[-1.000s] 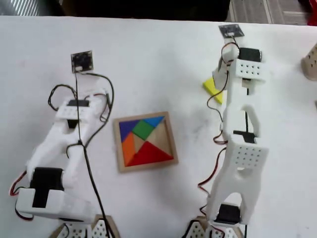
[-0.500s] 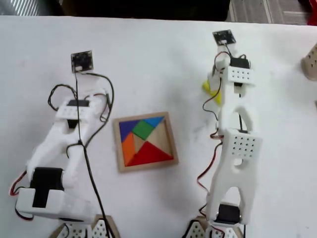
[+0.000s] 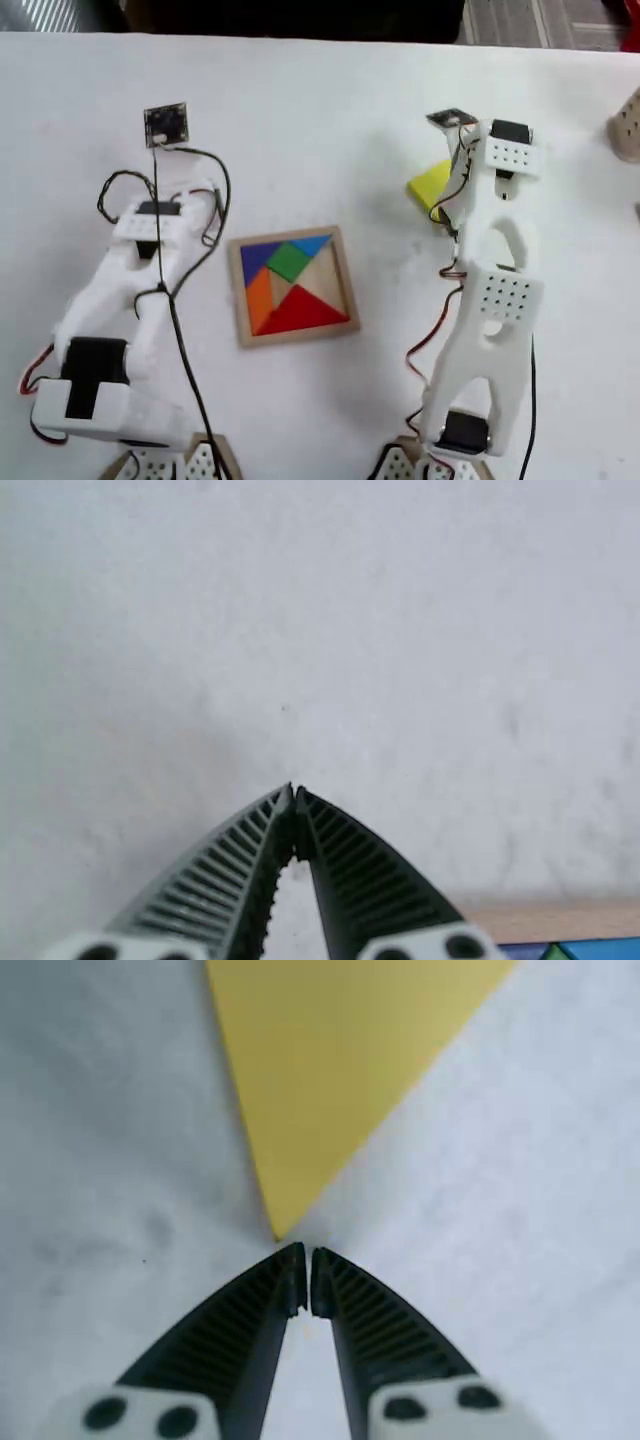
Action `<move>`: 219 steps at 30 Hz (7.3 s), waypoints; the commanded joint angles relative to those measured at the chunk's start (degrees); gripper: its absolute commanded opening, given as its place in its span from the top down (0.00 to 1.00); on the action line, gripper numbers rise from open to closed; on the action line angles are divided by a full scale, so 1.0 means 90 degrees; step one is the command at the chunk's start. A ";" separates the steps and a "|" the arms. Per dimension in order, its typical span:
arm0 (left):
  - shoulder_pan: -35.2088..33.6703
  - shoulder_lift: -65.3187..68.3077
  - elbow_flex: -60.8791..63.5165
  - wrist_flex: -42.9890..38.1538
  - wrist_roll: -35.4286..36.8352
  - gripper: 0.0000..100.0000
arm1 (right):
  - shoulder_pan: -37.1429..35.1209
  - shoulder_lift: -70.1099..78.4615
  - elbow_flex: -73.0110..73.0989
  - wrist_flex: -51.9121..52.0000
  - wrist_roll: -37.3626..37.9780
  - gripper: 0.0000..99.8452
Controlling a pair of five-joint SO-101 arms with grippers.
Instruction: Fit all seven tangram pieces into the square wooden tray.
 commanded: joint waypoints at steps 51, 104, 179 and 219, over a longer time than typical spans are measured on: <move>0.0083 -0.0054 -0.0352 -0.0166 0.0020 0.97 | -0.0210 -0.2242 0.3829 -0.3375 -0.0322 0.98; 0.0034 0.0659 -0.0821 -0.0244 0.0020 0.98 | -0.0337 -0.5338 0.6896 -0.2642 0.1436 0.73; 0.0054 0.0659 -0.0811 -0.0244 0.0020 0.98 | 0.0718 -0.3473 0.7316 -0.5143 0.3223 0.86; 0.0044 0.0650 -0.0762 -0.0234 0.0020 0.98 | -0.0376 -0.3365 0.3663 0.0298 -0.0713 0.98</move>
